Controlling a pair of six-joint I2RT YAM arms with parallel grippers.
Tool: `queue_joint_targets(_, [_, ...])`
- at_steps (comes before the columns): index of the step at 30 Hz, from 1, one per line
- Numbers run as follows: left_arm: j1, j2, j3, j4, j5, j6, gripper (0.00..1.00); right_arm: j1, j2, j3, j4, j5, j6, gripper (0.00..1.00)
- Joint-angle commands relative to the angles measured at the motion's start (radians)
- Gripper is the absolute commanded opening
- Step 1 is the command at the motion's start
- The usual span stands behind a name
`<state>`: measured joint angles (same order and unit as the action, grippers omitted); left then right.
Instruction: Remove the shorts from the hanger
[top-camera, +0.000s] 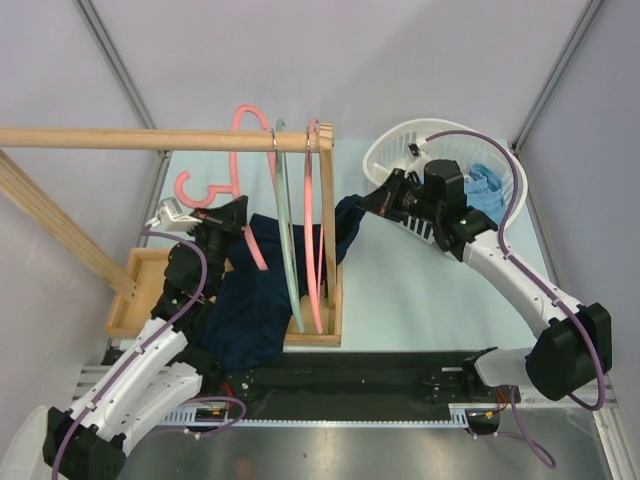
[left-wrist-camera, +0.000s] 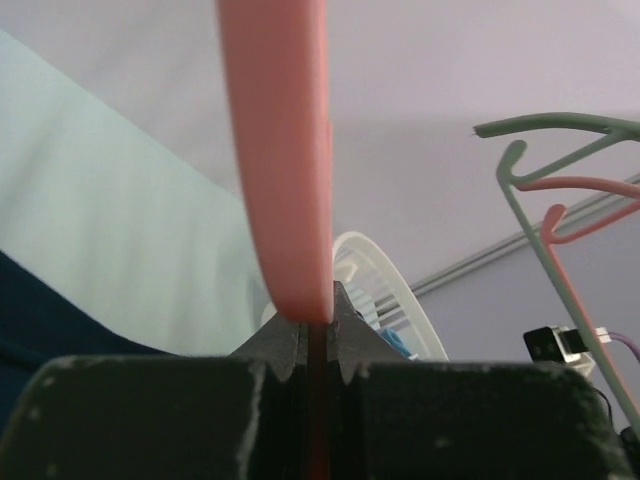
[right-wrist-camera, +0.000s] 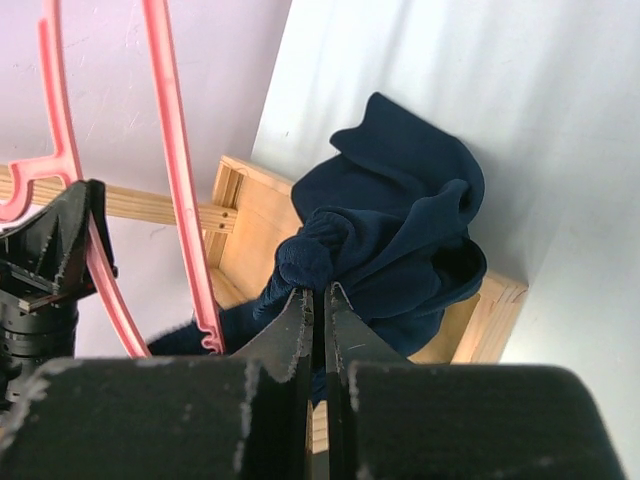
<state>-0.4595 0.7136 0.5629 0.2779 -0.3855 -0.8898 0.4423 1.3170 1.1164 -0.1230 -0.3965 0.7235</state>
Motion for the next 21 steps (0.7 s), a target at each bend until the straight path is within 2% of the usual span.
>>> queue_joint_targets(1, [0.039,0.036,0.057,0.188,0.065,0.005,0.01,0.009,-0.004,0.010,0.069,0.002,0.021,0.00])
queue_joint_targets(6, [0.105,0.090,0.146,0.149,0.112,0.011,0.01,0.009,-0.036,0.010,0.040,0.018,0.001,0.00])
queue_joint_targets(9, [0.123,0.075,0.195,0.029,0.128,0.063,0.00,-0.022,-0.067,0.010,0.008,0.024,-0.027,0.00])
queue_joint_targets(12, [0.142,0.040,0.238,-0.141,0.169,0.117,0.00,-0.086,-0.102,0.010,-0.023,0.015,-0.047,0.00])
queue_joint_targets(18, [0.147,-0.038,0.291,-0.478,0.267,0.227,0.01,-0.302,-0.185,0.026,-0.044,-0.076,-0.041,0.00])
queue_joint_targets(21, [0.147,-0.083,0.305,-0.604,0.301,0.273,0.01,-0.372,-0.239,0.092,-0.148,-0.078,-0.076,0.00])
